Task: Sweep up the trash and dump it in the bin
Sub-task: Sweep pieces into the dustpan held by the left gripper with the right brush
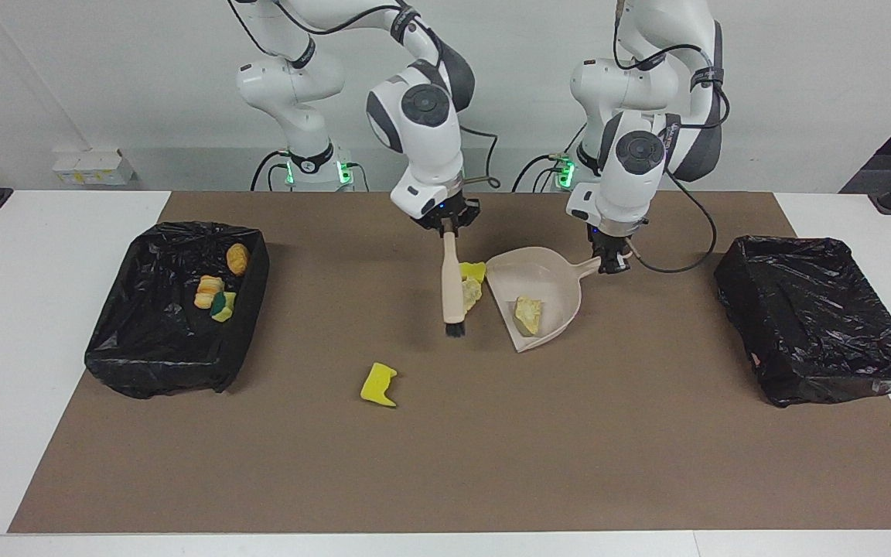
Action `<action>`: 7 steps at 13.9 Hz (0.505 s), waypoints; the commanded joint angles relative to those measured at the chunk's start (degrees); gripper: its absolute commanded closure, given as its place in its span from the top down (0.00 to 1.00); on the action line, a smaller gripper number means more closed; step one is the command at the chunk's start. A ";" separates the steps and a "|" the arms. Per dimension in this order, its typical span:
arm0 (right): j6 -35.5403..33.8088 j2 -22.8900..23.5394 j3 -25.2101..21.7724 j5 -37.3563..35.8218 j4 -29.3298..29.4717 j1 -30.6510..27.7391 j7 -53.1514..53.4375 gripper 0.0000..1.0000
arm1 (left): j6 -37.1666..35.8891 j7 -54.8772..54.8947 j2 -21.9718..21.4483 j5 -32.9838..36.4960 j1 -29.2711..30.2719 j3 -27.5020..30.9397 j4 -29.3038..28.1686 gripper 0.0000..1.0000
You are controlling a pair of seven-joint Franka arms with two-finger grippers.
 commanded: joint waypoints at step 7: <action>-4.05 12.64 0.93 -17.85 13.70 -18.28 -23.84 0.00 | 1.39 1.29 -2.19 -0.72 1.21 0.31 -2.93 0.00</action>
